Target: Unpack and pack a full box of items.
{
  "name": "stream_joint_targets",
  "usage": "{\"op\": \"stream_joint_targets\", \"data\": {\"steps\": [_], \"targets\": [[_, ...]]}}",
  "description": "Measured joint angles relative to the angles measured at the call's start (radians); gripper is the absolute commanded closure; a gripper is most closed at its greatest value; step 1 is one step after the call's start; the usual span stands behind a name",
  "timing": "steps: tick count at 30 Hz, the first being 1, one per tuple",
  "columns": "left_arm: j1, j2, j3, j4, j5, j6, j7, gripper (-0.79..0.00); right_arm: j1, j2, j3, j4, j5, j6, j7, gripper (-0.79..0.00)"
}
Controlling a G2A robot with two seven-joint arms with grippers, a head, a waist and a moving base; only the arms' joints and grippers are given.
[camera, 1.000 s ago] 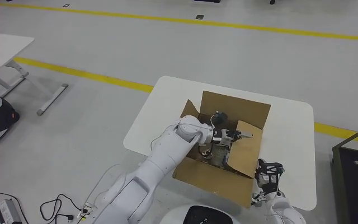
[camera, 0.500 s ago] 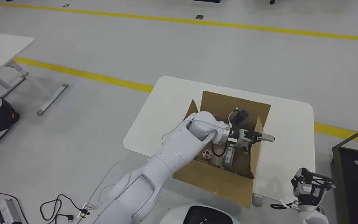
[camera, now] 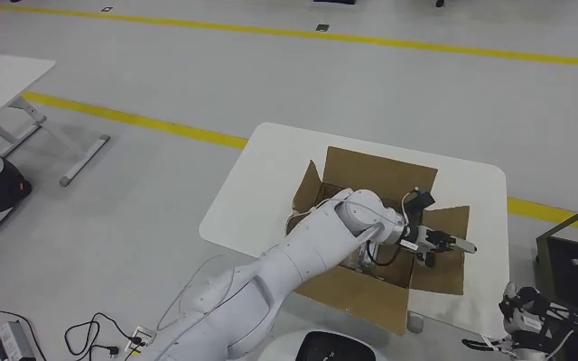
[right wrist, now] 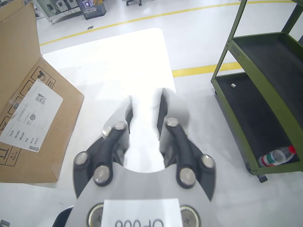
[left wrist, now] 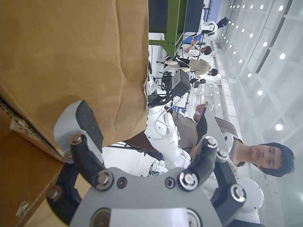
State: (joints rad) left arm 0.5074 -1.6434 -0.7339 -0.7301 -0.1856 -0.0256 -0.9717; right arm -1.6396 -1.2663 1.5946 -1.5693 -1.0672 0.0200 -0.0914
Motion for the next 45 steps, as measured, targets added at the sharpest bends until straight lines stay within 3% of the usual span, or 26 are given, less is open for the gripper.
{"op": "stream_joint_targets", "data": {"steps": [2, 13, 15, 21, 30, 40, 45], "targets": [[-0.01, -0.013, 0.019, 0.027, 0.012, 0.001, 0.026, -0.785, -0.007, 0.001, 0.012, -0.006, 0.013, -0.008, 0.004, -0.671], [-0.036, -0.058, 0.063, 0.138, 0.037, -0.008, 0.075, -0.785, -0.044, 0.009, 0.101, -0.056, 0.133, -0.124, 0.039, -0.665], [-0.042, -0.06, 0.054, 0.148, 0.026, -0.017, 0.085, -0.785, -0.044, 0.009, 0.108, -0.065, 0.151, -0.146, 0.037, -0.711], [-0.072, -0.049, -0.002, 0.151, -0.011, -0.043, 0.073, -0.785, -0.05, 0.011, 0.118, -0.092, 0.245, -0.267, 0.041, -0.723], [-0.058, 0.043, -0.127, 0.055, 0.092, -0.052, 0.074, -0.785, -0.036, 0.016, 0.122, -0.132, 0.418, -0.412, 0.149, -0.711], [0.116, 0.183, -0.386, -0.22, 0.228, 0.088, 0.101, -0.785, -0.014, 0.023, 0.053, -0.294, 0.389, -0.409, 0.326, -0.782], [0.21, 0.216, -0.457, -0.382, 0.26, 0.16, 0.082, -0.785, 0.008, 0.026, -0.005, -0.362, 0.232, -0.34, 0.404, -0.773]]}}
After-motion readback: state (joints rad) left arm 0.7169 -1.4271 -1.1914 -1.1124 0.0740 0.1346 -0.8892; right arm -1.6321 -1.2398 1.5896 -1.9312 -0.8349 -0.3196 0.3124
